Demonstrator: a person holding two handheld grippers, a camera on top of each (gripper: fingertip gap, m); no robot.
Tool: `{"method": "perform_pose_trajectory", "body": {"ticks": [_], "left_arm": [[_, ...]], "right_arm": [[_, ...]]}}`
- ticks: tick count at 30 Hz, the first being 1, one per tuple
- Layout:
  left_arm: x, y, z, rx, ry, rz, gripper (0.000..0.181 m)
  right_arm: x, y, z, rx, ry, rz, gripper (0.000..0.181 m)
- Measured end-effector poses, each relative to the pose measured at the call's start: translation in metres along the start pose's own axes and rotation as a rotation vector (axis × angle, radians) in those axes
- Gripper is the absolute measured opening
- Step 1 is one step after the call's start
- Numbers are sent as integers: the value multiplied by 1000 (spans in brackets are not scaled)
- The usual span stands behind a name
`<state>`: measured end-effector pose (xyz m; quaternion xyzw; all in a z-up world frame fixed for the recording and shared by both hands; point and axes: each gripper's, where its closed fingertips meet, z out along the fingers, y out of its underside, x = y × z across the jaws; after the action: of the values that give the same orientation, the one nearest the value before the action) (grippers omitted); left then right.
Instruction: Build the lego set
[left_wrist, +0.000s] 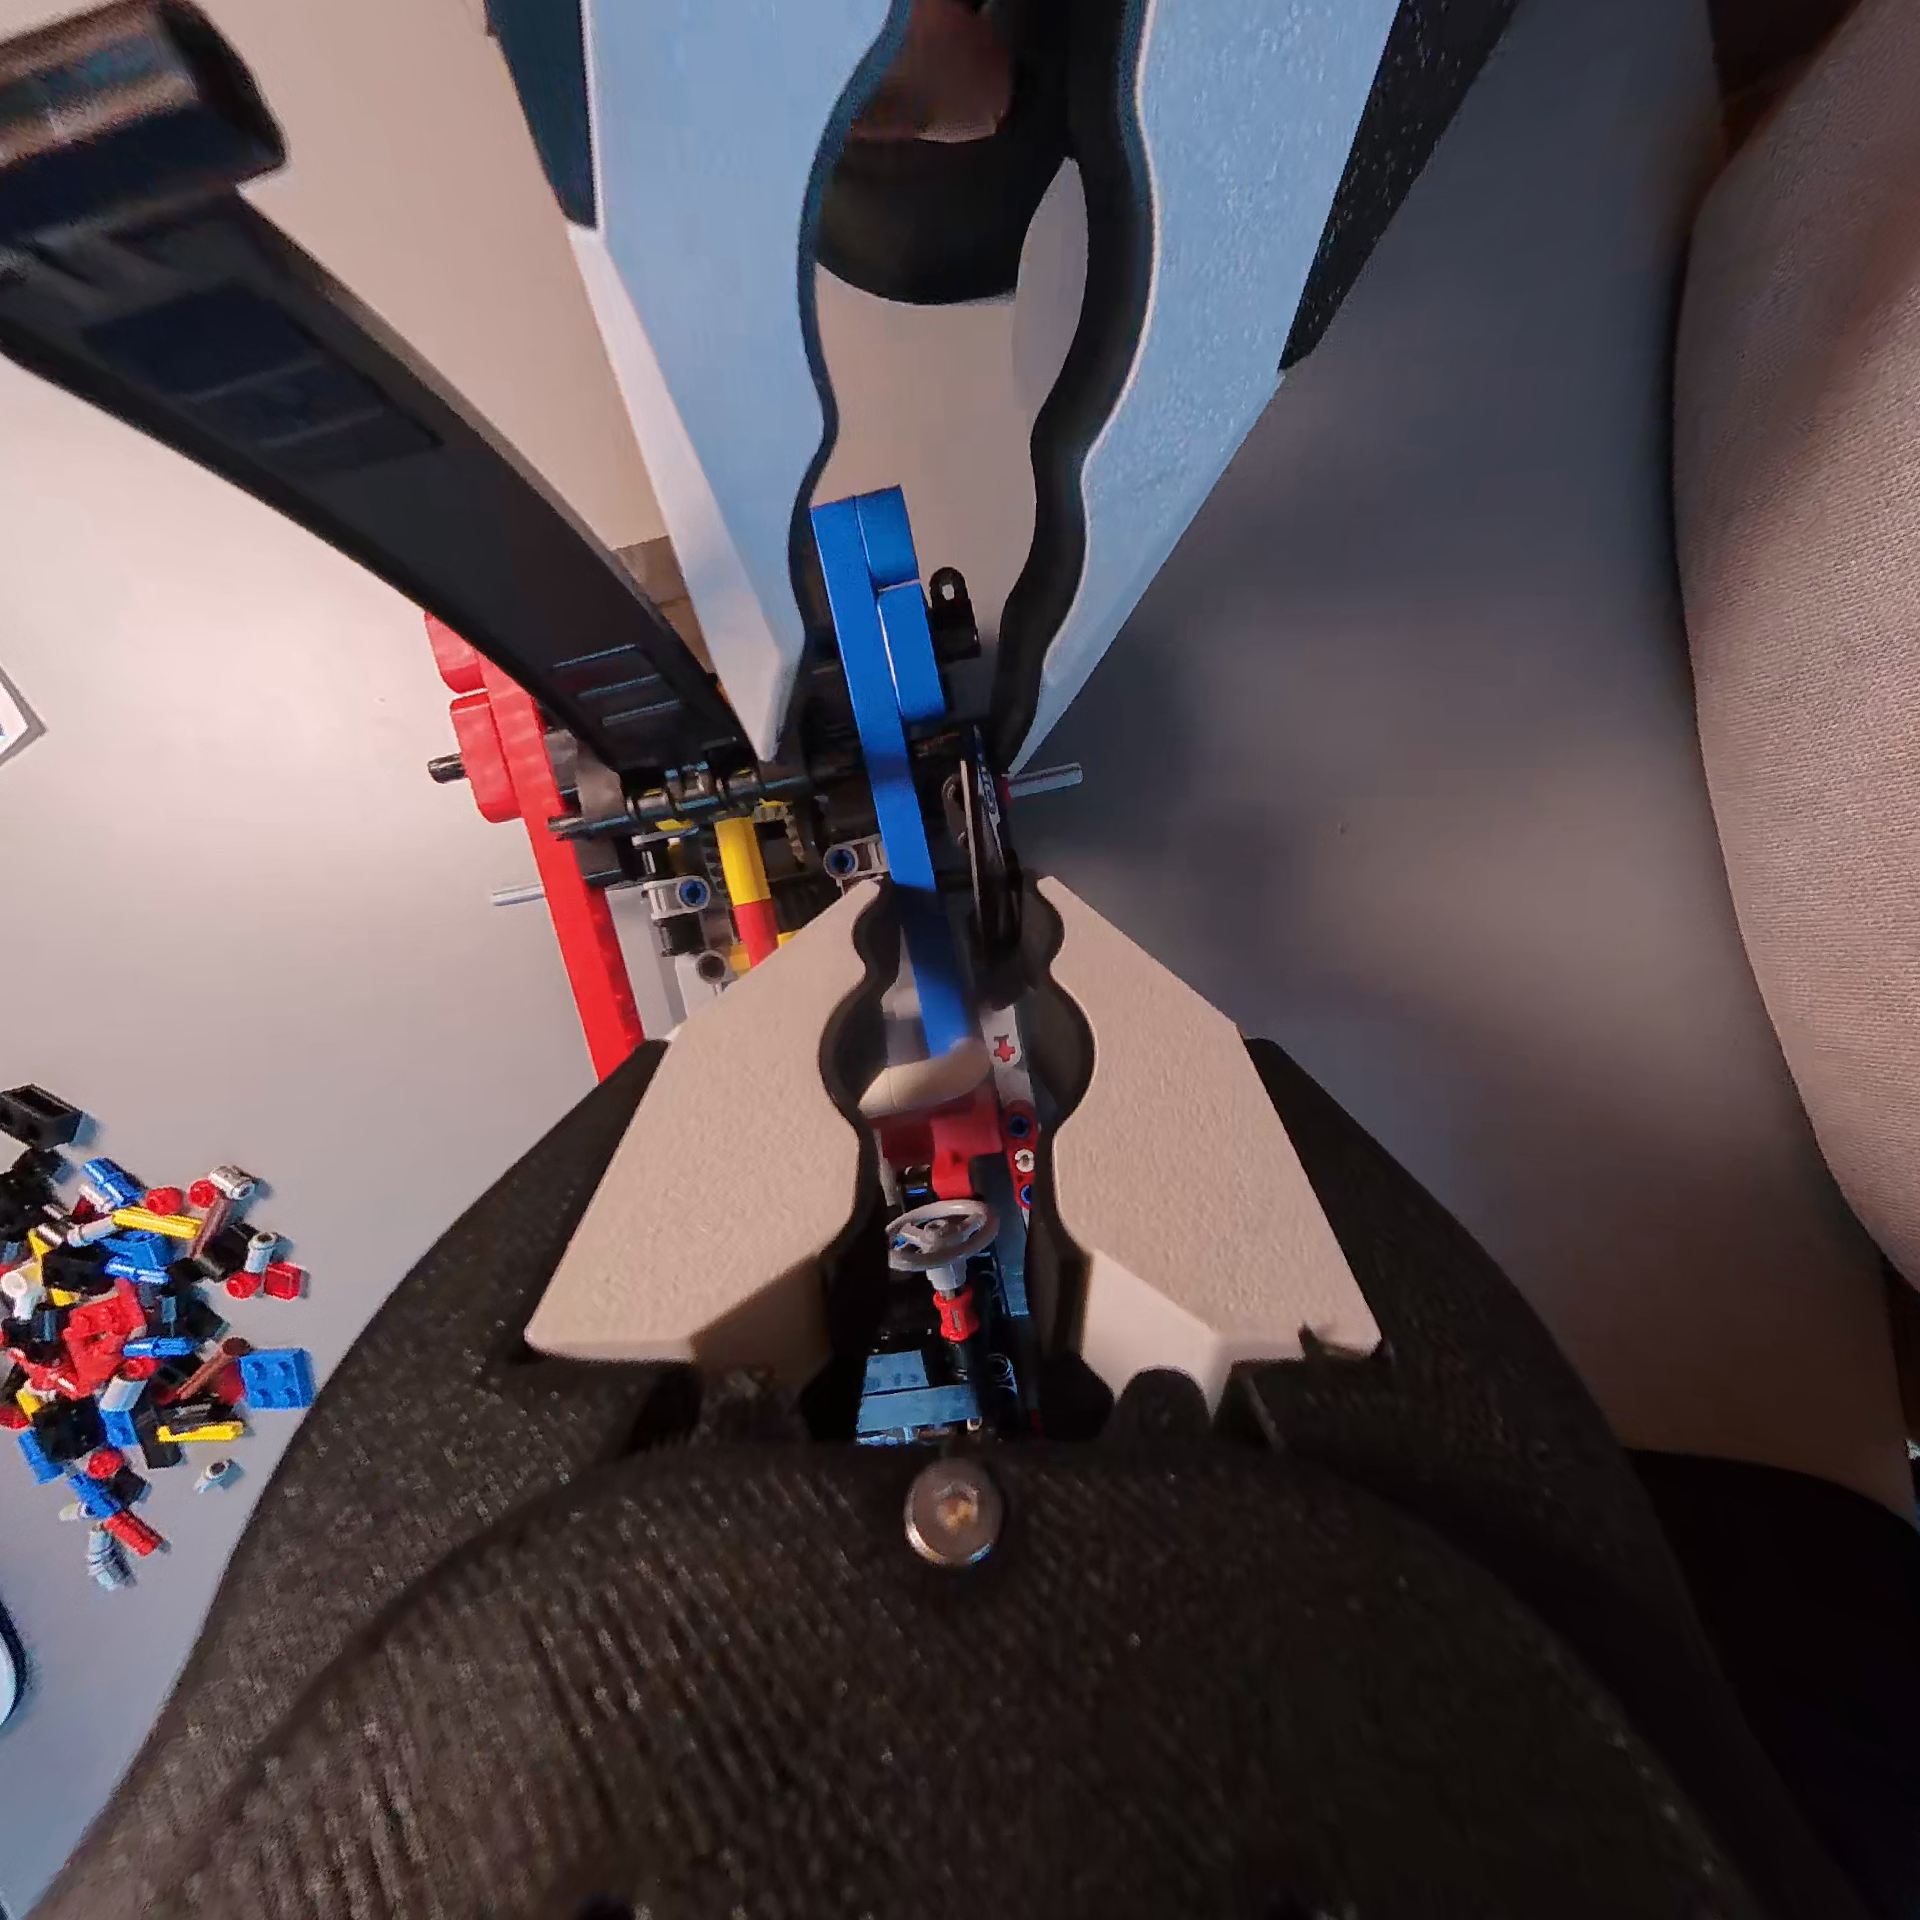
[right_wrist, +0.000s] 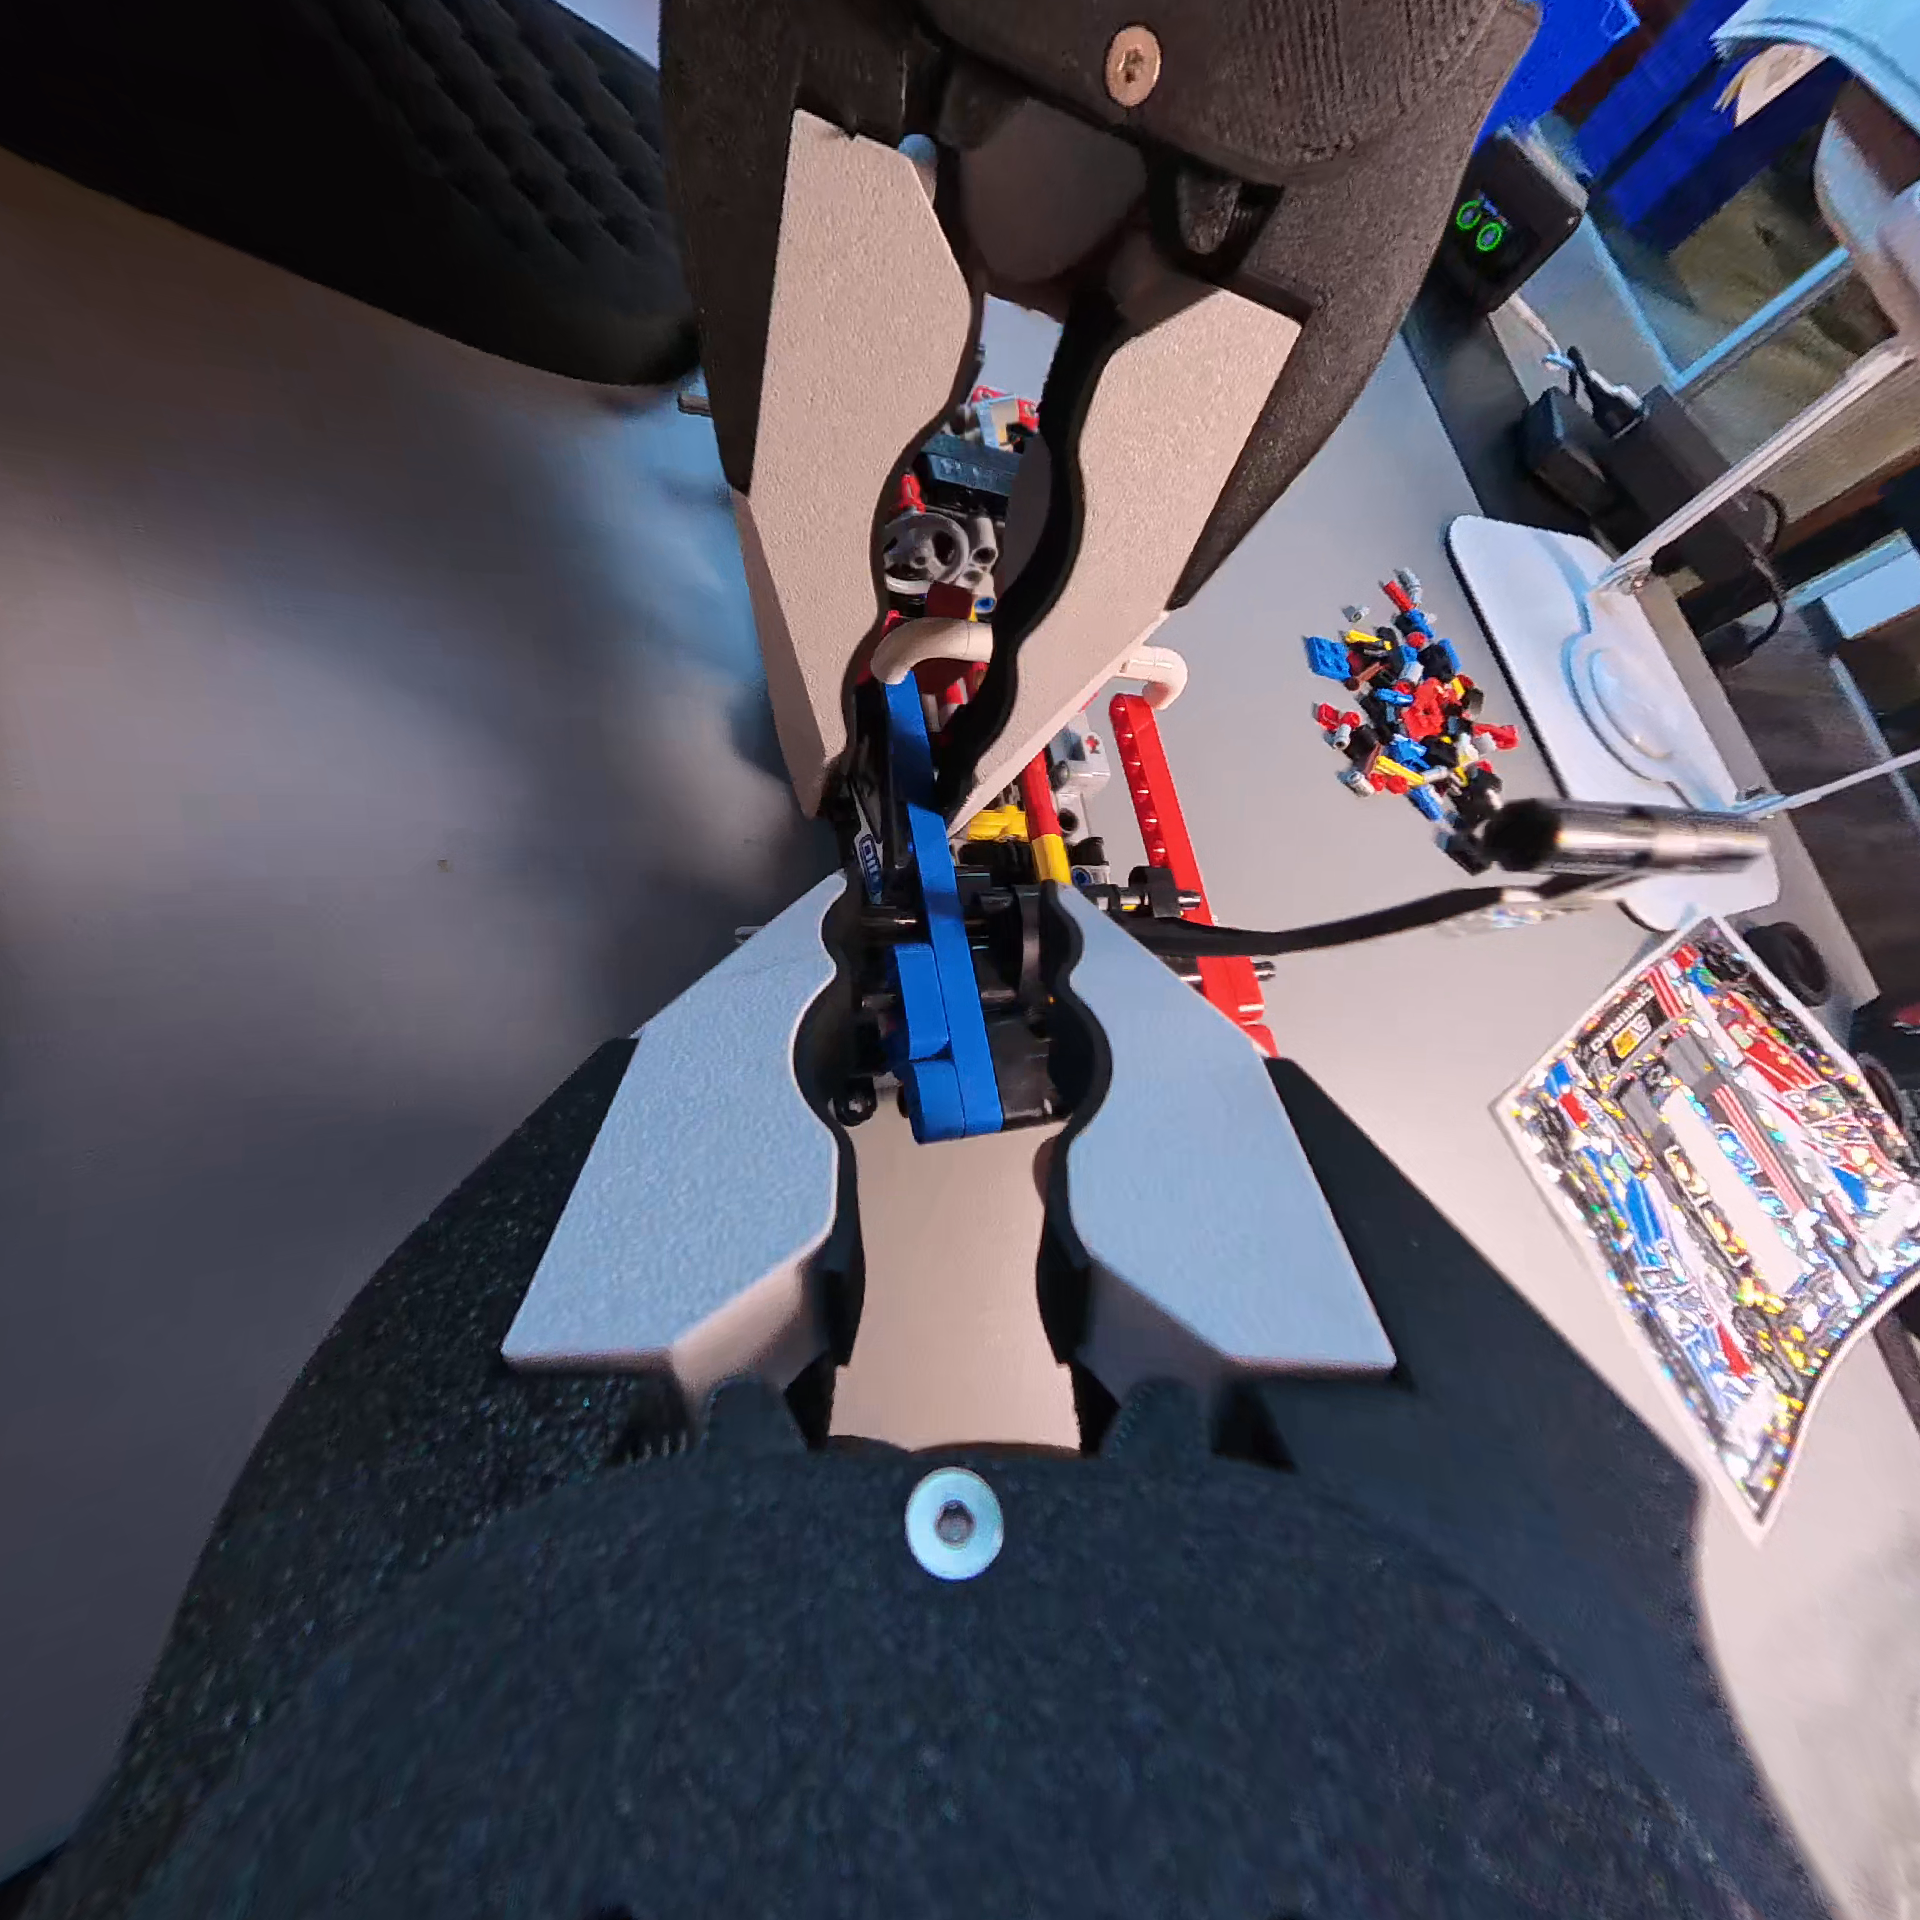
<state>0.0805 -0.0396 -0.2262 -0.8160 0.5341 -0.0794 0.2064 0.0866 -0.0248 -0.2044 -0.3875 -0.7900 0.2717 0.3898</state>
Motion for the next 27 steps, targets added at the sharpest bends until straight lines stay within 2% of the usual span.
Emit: {"method": "perform_pose_trajectory", "body": {"ticks": [10, 16, 19, 27], "left_arm": [[1, 0, 1, 5, 3, 13, 17], [0, 0, 1, -5, 4, -2, 17], [-1, 0, 1, -19, -13, -11, 17], [-2, -1, 2, -30, -49, -17, 18]], "right_arm": [[-2, -3, 1, 113, -62, -13, 23], [-4, -3, 3, 151, -151, -15, 16], [-5, -3, 2, 178, -139, -18, 16], [-5, 0, -1, 130, -77, -18, 18]]}}
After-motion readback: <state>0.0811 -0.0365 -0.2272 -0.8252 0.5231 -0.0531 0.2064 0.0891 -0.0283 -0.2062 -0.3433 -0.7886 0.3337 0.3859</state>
